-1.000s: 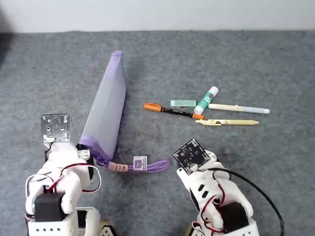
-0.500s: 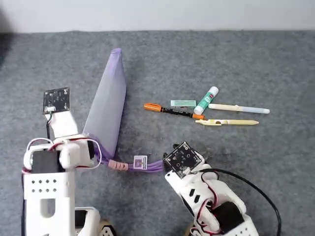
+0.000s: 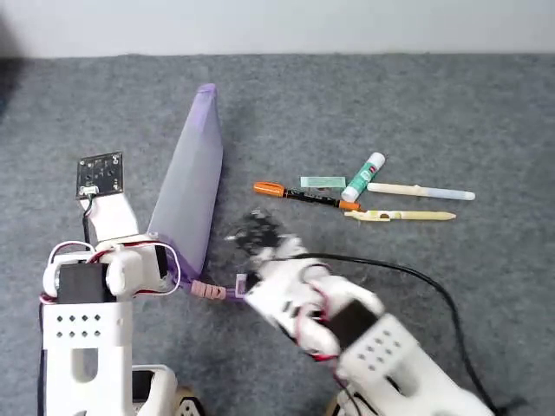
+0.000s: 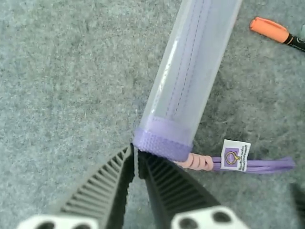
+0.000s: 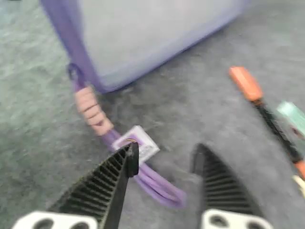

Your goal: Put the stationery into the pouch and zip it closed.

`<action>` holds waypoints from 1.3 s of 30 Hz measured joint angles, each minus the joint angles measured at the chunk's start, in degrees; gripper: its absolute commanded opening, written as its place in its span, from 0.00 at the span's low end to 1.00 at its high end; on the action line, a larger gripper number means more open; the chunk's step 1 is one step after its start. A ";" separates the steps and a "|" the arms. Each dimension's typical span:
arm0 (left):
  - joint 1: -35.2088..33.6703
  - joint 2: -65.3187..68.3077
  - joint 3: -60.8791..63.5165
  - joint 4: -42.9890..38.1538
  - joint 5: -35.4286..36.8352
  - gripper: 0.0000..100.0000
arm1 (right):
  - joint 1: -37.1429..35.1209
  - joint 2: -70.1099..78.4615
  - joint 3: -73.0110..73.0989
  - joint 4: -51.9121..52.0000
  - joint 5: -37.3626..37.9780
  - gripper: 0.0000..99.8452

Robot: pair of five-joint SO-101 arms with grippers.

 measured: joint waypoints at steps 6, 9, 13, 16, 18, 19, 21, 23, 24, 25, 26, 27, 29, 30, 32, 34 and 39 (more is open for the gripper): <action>0.00 0.00 0.00 -0.18 0.35 0.01 | -6.33 16.09 -4.04 -10.11 -0.18 0.24; 0.00 0.00 0.00 -0.18 0.53 0.01 | -8.09 23.47 -7.47 -13.10 -0.44 0.24; -0.18 0.18 0.00 -0.18 0.70 0.01 | -9.23 31.65 -12.13 -14.15 -0.53 0.24; -0.35 0.26 -0.09 -0.26 0.79 0.01 | -10.37 34.55 -14.51 -14.15 -0.53 0.24; -0.35 0.26 -0.09 -0.26 0.79 0.01 | -10.99 35.16 -15.03 -14.15 -0.62 0.24; -0.35 0.26 -0.09 -0.26 0.79 0.01 | -11.16 35.25 -15.12 -14.15 -0.62 0.23; -0.35 0.26 -0.09 -0.26 0.79 0.01 | -11.25 35.87 -15.30 -14.15 -0.79 0.23; -0.35 0.26 -0.09 -0.26 0.79 0.01 | -11.25 35.87 -15.38 -14.15 -0.79 0.23; -0.35 0.26 -0.09 -0.26 0.79 0.01 | -11.25 35.87 -15.38 -14.15 -0.79 0.23; -0.79 0.26 -0.09 -0.26 0.79 0.01 | -11.25 35.87 -15.38 -14.15 -0.79 0.23; -0.97 0.26 -0.09 -0.26 0.79 0.01 | -11.25 35.87 -15.38 -14.15 -0.79 0.23; -1.05 0.26 -0.09 -0.26 0.79 0.01 | -11.34 35.87 -15.56 -13.36 -0.79 0.23; -2.46 0.26 0.00 -0.26 0.79 0.01 | -11.34 35.96 -16.18 -11.96 -0.97 0.23; -3.16 0.26 0.00 -0.26 0.79 0.01 | -11.43 35.96 -16.44 -11.52 -1.05 0.23; -4.48 0.26 0.00 -0.26 0.44 0.01 | -12.13 36.40 -16.97 -11.25 -2.20 0.23; -5.63 0.26 0.00 -0.18 0.35 0.01 | -12.66 36.84 -17.41 -11.25 -2.81 0.23; -7.12 0.44 0.00 -0.18 0.26 0.01 | -14.24 36.92 -17.58 -10.99 -2.90 0.23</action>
